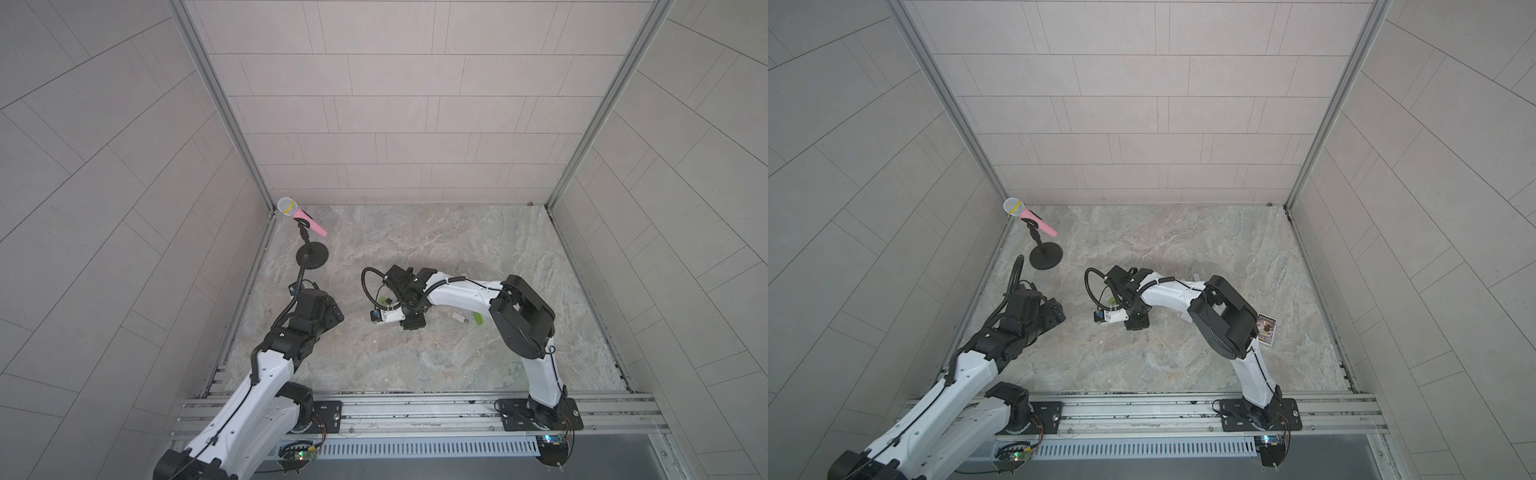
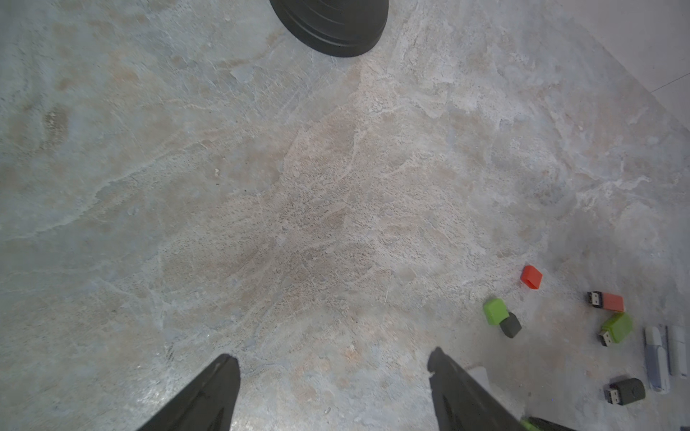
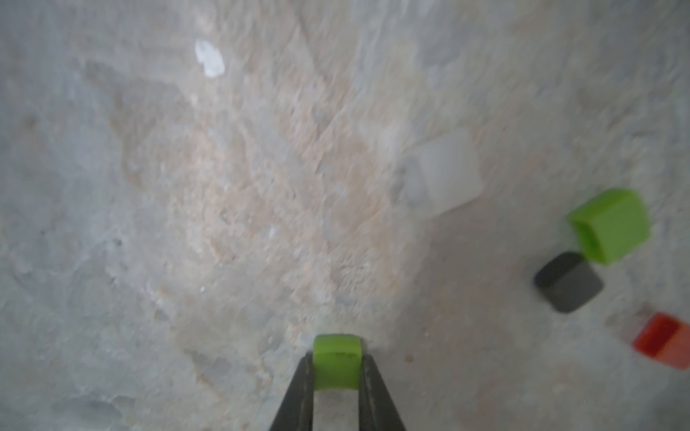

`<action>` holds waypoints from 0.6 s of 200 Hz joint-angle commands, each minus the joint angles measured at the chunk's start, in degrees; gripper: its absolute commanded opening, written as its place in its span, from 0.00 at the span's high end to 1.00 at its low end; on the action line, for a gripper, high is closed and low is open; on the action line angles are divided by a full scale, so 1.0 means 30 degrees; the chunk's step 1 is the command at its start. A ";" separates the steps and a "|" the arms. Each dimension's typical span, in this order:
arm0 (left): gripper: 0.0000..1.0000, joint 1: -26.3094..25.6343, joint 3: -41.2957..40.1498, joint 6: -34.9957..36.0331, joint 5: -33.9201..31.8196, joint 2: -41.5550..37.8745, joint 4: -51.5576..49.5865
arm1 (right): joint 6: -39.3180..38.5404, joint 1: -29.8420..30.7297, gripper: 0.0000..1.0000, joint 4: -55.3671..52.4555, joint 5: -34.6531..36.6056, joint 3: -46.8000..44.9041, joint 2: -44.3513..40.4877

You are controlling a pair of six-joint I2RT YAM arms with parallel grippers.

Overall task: Close the usb drive cover
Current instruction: Pick up the cover from the center of the board.

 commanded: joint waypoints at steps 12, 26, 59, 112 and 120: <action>0.13 0.0071 0.0161 -0.0032 0.0571 -0.0210 0.0541 | 0.0608 0.0063 0.82 -0.0032 0.0793 -0.2610 -0.1894; 0.13 0.0072 0.0132 0.0003 0.0836 -0.0208 0.0693 | 0.0522 0.0033 0.81 0.0080 0.1070 -0.3286 -0.2213; 0.13 0.0072 0.0028 0.0070 0.1119 -0.0219 0.0872 | 0.0862 0.0086 0.78 0.0148 0.1056 -0.3736 -0.1958; 0.14 0.0061 -0.0015 0.0142 0.1646 -0.0890 0.1036 | 0.1441 0.0025 0.73 0.0744 0.1449 -0.4570 -0.2169; 0.13 0.0068 -0.0029 0.0142 0.1671 -0.0905 0.1005 | 0.1480 -0.0041 0.73 0.0846 0.1490 -0.4714 -0.2258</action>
